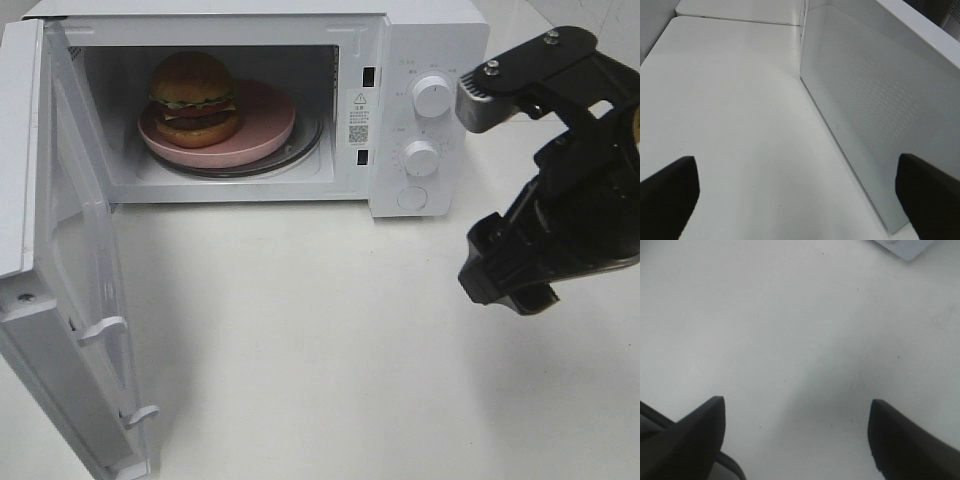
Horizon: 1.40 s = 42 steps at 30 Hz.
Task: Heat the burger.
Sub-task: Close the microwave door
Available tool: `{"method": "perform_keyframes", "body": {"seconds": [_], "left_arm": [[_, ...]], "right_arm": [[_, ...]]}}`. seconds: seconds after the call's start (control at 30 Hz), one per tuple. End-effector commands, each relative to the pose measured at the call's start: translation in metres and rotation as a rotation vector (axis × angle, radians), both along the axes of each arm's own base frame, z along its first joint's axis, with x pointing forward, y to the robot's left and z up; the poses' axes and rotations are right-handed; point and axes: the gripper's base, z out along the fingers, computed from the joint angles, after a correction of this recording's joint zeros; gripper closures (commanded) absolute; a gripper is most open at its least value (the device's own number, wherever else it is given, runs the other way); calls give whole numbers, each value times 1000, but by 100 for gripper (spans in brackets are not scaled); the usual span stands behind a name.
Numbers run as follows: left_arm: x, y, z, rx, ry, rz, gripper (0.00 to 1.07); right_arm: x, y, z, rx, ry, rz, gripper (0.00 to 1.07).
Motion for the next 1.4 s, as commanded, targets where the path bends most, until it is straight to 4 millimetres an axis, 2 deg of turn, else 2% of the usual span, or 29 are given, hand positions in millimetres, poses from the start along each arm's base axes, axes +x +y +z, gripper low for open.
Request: {"method": "perform_keyframes", "body": {"seconds": [0.03, 0.13, 0.37, 0.5, 0.73, 0.87, 1.13, 1.4], "left_arm": [[-3, 0, 0, 1, -16, 3, 7], [-3, 0, 0, 1, -16, 3, 7], [-3, 0, 0, 1, -16, 3, 7], [-3, 0, 0, 1, -16, 3, 7], [-3, 0, 0, 1, -16, 3, 7], [-3, 0, 0, 1, -16, 3, 7], [-3, 0, 0, 1, -16, 3, 7], [-3, 0, 0, 1, -16, 3, 7]], "right_arm": [[-11, -10, 4, -31, 50, -27, 31], [-22, -20, 10, -82, 81, -13, 31], [-35, -31, 22, -72, 65, -14, 31], [-49, -44, 30, -61, 49, -21, 31], [-73, -64, 19, -49, 24, -21, 31], [-86, -82, 5, -47, 15, -70, 31], [-106, -111, 9, 59, -105, -268, 31], [-130, -125, 8, 175, -271, -387, 31]]}}
